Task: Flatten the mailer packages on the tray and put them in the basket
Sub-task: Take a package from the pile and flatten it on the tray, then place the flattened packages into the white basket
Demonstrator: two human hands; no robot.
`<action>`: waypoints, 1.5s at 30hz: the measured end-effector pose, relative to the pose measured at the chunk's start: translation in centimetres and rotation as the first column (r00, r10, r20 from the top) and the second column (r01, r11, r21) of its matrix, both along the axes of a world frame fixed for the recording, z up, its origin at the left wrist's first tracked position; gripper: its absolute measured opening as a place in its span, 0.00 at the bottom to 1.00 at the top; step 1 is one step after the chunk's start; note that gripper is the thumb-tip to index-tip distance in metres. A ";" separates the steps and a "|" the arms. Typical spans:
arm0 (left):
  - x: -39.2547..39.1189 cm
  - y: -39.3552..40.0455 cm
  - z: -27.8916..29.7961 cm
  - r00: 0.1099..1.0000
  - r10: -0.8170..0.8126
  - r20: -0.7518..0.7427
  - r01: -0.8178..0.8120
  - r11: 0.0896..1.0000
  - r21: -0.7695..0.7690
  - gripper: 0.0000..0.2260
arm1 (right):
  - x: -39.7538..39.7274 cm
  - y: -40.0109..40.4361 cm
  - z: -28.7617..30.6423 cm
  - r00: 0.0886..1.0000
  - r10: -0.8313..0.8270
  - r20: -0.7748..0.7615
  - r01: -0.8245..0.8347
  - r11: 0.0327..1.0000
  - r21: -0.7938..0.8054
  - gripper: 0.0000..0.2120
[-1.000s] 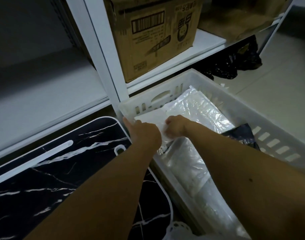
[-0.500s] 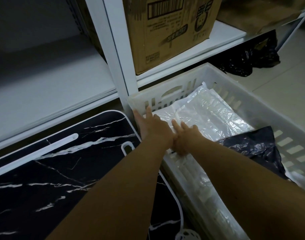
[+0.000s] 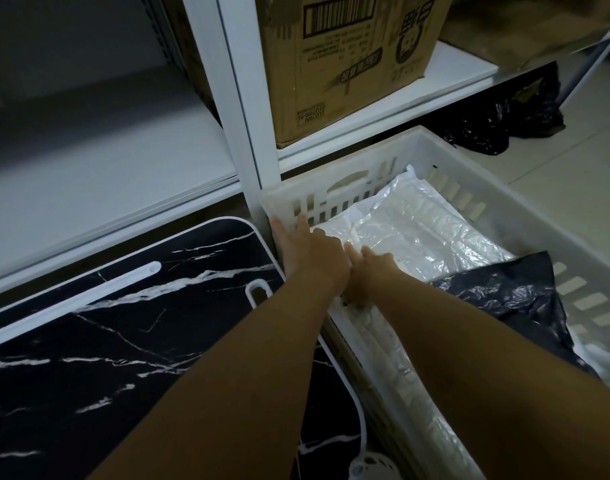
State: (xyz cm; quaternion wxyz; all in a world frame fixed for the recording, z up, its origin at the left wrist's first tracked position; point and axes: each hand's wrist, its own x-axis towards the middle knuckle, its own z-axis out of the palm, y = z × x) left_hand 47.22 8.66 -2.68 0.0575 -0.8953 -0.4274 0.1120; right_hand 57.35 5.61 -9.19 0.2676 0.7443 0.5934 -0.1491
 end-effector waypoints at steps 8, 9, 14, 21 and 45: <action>-1.4 -1.0 0.5 0.955 -0.031 0.294 0.051 0.997 -0.061 0.17 | 0.3 -0.5 3.6 0.985 -0.031 -0.168 0.053 0.990 0.127 0.28; -1.7 -1.4 0.5 0.949 -0.050 0.311 0.073 0.995 -0.064 0.18 | 0.2 -0.6 4.2 0.982 -0.036 -0.187 0.063 0.988 0.142 0.28; -2.8 -2.5 1.6 0.951 -0.052 0.306 0.124 0.967 -0.221 0.23 | -1.9 -0.8 8.5 0.979 -0.025 -0.204 0.057 0.986 0.156 0.23; -7.1 -3.7 6.0 0.883 0.157 0.443 0.023 0.927 -0.374 0.15 | -6.8 -1.9 14.1 0.985 0.149 -0.083 -0.140 0.985 0.100 0.12; -35.7 -4.5 8.7 0.872 0.415 0.258 -0.389 0.909 -0.150 0.14 | -33.6 -3.2 15.7 0.836 0.467 -0.286 -0.437 0.884 0.167 0.18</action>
